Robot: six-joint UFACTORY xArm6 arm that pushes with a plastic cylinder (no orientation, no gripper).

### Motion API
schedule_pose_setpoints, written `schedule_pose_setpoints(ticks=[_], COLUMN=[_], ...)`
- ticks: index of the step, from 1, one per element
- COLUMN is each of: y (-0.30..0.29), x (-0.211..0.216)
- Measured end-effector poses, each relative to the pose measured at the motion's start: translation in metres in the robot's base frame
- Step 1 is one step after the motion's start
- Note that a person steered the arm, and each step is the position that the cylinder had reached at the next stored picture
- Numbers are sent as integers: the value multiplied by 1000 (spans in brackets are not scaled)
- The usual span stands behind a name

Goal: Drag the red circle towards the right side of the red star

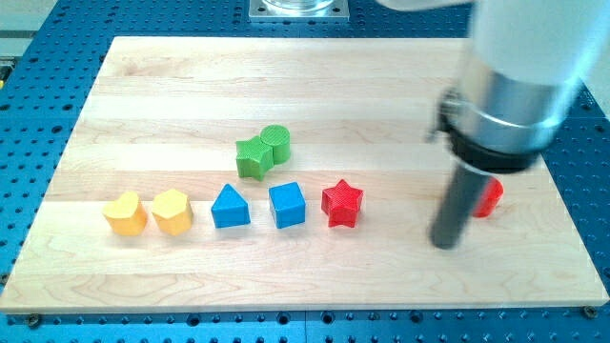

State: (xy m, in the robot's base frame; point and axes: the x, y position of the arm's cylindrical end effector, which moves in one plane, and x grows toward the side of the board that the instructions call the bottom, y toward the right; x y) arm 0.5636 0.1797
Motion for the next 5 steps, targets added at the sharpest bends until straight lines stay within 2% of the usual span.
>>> schedule_pose_setpoints(ticks=[1,2,4,5], y=[83,95,85,56], x=[3,-30,-45,-45])
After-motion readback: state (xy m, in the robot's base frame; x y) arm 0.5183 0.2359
